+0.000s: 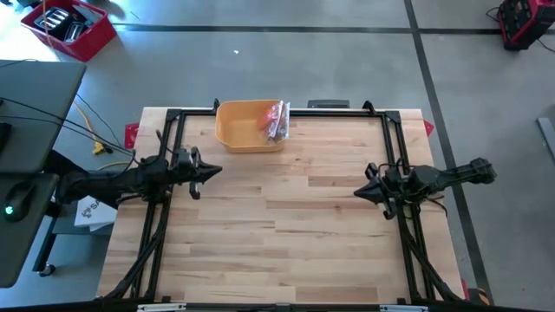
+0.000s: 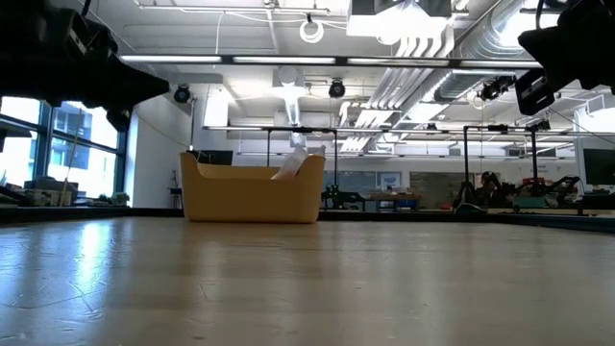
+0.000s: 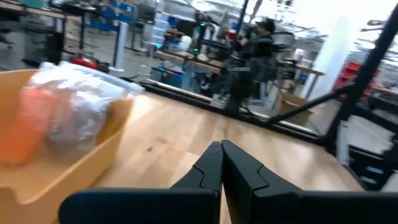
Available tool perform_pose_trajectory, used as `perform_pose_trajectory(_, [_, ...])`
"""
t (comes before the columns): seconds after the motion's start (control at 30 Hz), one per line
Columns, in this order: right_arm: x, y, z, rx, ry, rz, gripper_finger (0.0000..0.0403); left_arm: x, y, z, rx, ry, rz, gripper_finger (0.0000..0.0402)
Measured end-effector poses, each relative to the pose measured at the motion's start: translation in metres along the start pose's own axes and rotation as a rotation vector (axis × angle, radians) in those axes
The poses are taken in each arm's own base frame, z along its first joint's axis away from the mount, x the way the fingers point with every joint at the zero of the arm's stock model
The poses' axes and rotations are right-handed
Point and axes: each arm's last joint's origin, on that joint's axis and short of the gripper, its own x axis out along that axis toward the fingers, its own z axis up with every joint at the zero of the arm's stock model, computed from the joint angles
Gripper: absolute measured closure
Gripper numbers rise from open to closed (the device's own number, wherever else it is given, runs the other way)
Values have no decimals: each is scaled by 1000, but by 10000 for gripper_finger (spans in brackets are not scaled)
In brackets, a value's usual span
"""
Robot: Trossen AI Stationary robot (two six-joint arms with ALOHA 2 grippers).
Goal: Roll bandage
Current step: Return to Home Position
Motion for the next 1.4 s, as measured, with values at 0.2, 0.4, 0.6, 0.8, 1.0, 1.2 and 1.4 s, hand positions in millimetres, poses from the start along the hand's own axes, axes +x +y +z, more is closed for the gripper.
perform_pose_trajectory(0.2, [0,-2,-6,98,48,-53,403,-1,-10,-4,82,19,-18,401])
perform_pose_trajectory(0.4, [0,-4,-11,131,99,-86,403,-2,-6,-12,145,82,125,399])
perform_pose_trajectory(0.6, [1,-4,-12,13,114,-70,403,-2,-5,-13,132,95,134,399])
perform_pose_trajectory(0.8, [1,-4,-12,25,114,-70,403,-2,-5,-13,132,97,135,399])
perform_pose_trajectory(1.0, [0,-4,-11,17,108,-68,403,-4,-6,-11,124,71,122,399])
perform_pose_trajectory(1.2, [-2,-9,-4,16,35,-101,403,-12,-9,5,70,-104,67,399])
perform_pose_trajectory(1.4, [-4,-27,-2,0,19,-278,403,-12,-8,10,57,-160,80,399])
